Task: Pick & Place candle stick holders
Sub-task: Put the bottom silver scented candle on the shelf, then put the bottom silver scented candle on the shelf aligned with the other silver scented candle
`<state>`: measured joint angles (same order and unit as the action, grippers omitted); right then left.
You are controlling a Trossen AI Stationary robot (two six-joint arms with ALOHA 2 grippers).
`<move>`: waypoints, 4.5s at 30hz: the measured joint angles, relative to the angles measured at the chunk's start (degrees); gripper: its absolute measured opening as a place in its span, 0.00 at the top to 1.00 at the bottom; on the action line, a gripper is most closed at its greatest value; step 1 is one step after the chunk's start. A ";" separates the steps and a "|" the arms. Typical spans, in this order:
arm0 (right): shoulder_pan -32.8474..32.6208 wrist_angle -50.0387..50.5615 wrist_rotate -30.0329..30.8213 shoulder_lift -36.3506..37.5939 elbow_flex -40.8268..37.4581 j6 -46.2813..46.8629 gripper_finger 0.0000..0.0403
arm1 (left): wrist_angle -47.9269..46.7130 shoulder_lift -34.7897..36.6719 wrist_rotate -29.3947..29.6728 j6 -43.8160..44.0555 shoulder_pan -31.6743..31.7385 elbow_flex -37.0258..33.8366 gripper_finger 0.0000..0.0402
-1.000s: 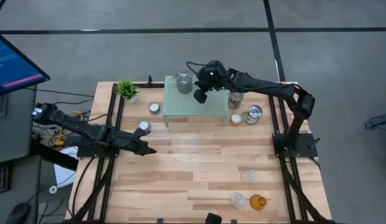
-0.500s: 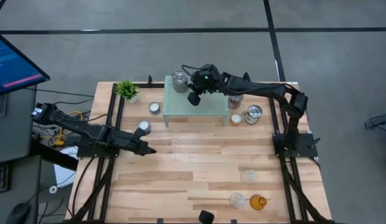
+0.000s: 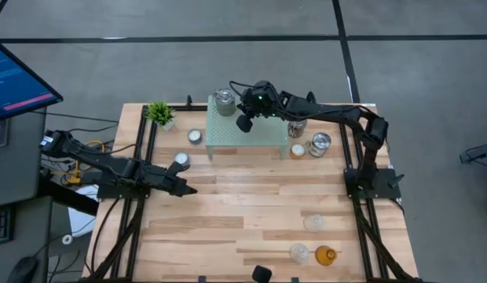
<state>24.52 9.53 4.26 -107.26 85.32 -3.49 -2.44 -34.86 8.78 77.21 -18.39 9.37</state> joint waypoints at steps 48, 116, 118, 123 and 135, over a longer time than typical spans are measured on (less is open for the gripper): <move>-2.07 75.79 13.63 34.18 -3.99 20.58 0.50 | 5.20 -0.01 4.93 -0.36 -0.01 0.00 0.72; 13.47 56.26 -16.49 35.79 -21.62 7.09 0.01 | 16.97 -0.02 7.49 1.79 2.73 -0.02 0.32; 14.01 56.73 -16.47 34.84 -21.62 5.37 0.01 | 18.43 0.00 7.49 0.41 2.73 -0.02 0.32; 14.66 59.37 -16.11 30.94 -21.62 2.51 0.01 | 19.41 0.00 7.50 -0.46 2.71 -0.02 0.32; 15.25 64.30 -4.40 23.54 -21.15 -3.29 0.01 | 20.50 0.00 7.50 -1.55 2.71 -0.02 0.32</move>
<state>39.76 73.82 -0.14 -83.72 64.16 -6.78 18.06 -34.85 16.27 75.66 -15.68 9.34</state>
